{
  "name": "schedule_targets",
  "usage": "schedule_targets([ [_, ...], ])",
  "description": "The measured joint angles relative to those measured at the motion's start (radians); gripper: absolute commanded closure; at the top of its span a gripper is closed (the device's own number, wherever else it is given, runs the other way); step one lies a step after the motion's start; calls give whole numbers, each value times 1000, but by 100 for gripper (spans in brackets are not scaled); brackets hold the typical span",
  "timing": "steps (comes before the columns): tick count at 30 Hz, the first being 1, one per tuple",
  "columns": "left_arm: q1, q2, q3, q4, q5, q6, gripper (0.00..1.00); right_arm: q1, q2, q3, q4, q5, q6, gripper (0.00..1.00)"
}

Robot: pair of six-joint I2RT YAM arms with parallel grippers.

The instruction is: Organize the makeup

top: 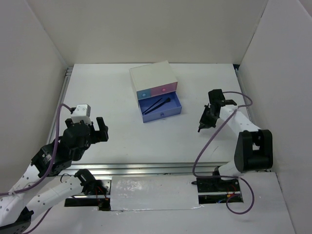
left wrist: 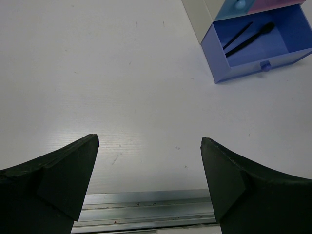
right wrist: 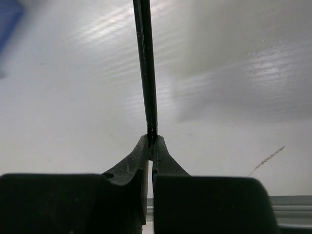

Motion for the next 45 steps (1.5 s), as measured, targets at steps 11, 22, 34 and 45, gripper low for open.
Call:
schedule_targets([
  [11, -2, 11, 0, 0, -5, -1, 1, 228, -105, 84, 93, -96, 180, 100],
  [22, -3, -13, 0, -2, -16, -5, 1, 485, 80, 188, 525, -12, 769, 100],
  [34, -15, -34, 0, -1, -19, -4, 1, 526, 346, 410, 502, 91, 970, 83],
  [45, -18, -34, 0, -1, -19, -4, 1, 523, 348, 414, 484, 117, 968, 43],
])
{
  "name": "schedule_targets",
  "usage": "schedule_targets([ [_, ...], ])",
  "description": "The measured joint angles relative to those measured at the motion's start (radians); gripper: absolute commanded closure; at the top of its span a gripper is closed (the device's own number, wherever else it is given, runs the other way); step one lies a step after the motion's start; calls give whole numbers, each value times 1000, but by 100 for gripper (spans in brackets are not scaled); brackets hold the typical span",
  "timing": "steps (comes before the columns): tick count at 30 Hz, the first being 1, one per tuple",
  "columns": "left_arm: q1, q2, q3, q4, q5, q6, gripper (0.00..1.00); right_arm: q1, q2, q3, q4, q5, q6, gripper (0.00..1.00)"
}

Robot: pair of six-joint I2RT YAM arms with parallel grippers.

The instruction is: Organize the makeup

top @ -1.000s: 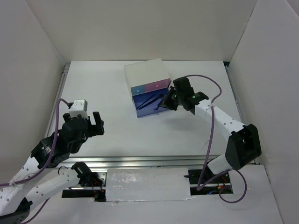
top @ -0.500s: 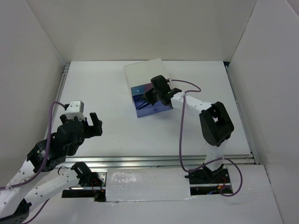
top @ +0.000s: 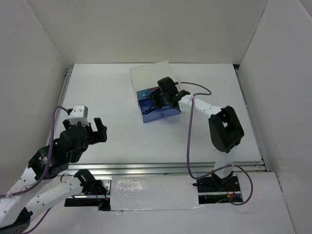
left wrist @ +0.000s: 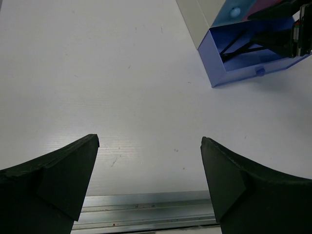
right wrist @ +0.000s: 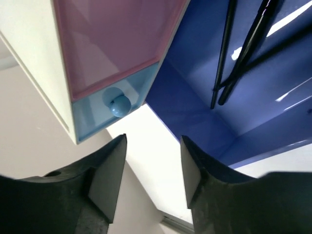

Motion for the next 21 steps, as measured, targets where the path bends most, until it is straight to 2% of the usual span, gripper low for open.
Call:
schedule_targets([
  [2, 0, 1, 0, 0, 0, 0, 1, -2, 0, 0, -10, -1, -8, 41],
  [5, -1, 2, 0, 0, 0, 0, 0, -2, -16, -9, -21, 0, -25, 45],
  [6, -2, 3, 0, 0, 0, 0, 1, -2, -37, -27, -19, 2, -31, 66],
  [7, -2, 3, 0, 0, 0, 0, 1, -2, -69, -61, -11, 7, -44, 93],
  [8, -2, 4, 0, 0, 0, 0, 0, -2, -106, -103, 2, 12, -56, 100],
  [15, -5, 10, 0, 0, 0, 0, 1, 14, -456, -542, 116, 80, -62, 100],
  [18, -6, 17, 0, 0, -1, 0, 1, 13, -461, -654, 140, 103, -45, 100],
  [21, -7, 23, 0, -1, -5, -1, 1, 0, -409, -673, 146, 127, -37, 100],
])
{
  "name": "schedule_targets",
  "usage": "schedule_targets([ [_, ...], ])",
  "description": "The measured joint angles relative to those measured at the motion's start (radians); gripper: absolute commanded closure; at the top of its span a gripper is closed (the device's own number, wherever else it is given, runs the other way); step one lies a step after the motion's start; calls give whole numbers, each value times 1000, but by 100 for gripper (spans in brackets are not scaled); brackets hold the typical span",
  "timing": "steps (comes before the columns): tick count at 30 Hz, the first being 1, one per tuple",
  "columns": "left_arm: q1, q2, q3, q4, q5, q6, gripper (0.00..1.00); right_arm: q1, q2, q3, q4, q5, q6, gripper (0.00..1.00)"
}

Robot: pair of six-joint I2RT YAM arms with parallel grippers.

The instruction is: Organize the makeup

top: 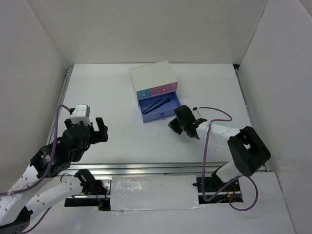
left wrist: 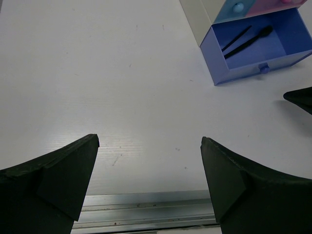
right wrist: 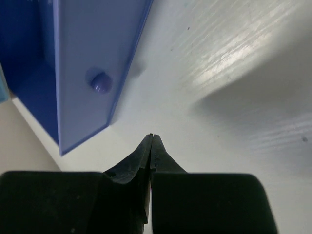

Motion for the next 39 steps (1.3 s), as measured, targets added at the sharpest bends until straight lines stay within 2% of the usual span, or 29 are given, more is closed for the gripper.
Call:
schedule_targets([
  [9, 0, 1, 0, 0, -7, -1, 1, -63, 189, 148, 46, 58, 8, 100],
  [17, -1, 34, 0, 1, -6, 0, 1, -124, 325, 171, 198, -12, 6, 100],
  [24, -1, 70, 0, 2, -3, 1, 1, -133, 420, 266, 219, -66, -10, 100],
  [31, -1, 103, 0, 2, 1, 1, 0, -140, 534, 430, 269, -110, 24, 100],
  [39, -1, 111, 0, 2, 1, 2, 1, -156, 615, 504, 306, -145, 87, 100],
])
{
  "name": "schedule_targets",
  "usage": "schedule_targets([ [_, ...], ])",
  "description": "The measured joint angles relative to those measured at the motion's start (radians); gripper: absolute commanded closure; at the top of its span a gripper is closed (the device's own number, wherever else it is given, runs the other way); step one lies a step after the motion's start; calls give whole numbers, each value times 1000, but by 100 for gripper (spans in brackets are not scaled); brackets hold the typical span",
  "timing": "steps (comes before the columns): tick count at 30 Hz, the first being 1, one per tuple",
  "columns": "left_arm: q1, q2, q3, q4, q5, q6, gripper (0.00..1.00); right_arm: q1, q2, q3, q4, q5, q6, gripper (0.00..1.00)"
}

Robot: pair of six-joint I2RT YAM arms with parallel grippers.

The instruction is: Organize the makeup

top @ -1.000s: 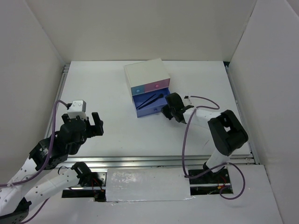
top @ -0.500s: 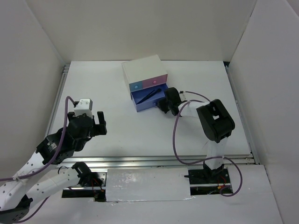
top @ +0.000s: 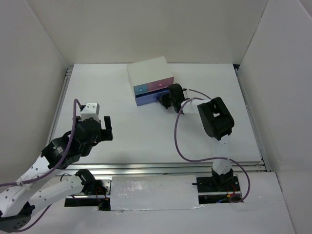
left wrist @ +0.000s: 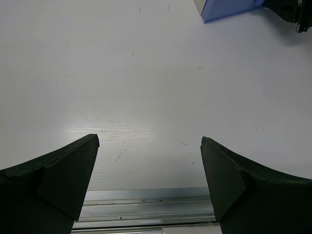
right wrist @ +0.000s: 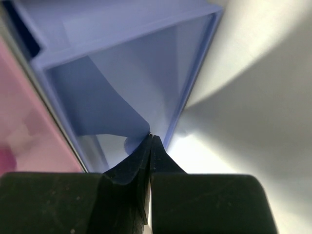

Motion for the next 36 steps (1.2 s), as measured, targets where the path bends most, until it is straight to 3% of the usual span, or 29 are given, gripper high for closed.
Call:
schedule_targets([
  [9, 0, 24, 0, 0, 0, 0, 1, -30, 111, 74, 114, -72, 5, 100],
  [12, 0, 28, 0, 0, 0, 0, 1, -39, 111, 61, 196, -84, -5, 92],
  [18, 0, 38, 0, 2, 0, 0, 1, -82, 110, -8, 397, -164, -36, 89],
  [20, 0, 42, 0, 3, 0, 0, 1, -100, 104, -25, 436, -183, -39, 85],
  [21, 0, 43, 0, 5, 0, 0, 1, -104, 87, -58, 458, -185, -40, 78],
  [26, 4, 46, 0, 6, 0, 0, 1, -130, -141, -342, 423, -183, -66, 51],
  [27, 6, 46, 0, 6, -1, 0, 1, -134, -211, -391, 386, -182, -93, 42],
  [30, 21, 57, 0, 5, -13, -3, 1, -136, -472, -461, 167, -143, -229, 29],
  [34, 90, 101, 8, 2, -25, -5, 1, -135, -816, -416, -119, -69, -468, 26],
  [35, 129, 119, 14, 2, -27, -5, 0, -132, -904, -393, -202, -38, -537, 4],
  [36, 168, 140, 23, 2, -27, -5, 0, -130, -979, -370, -279, -10, -587, 0],
])
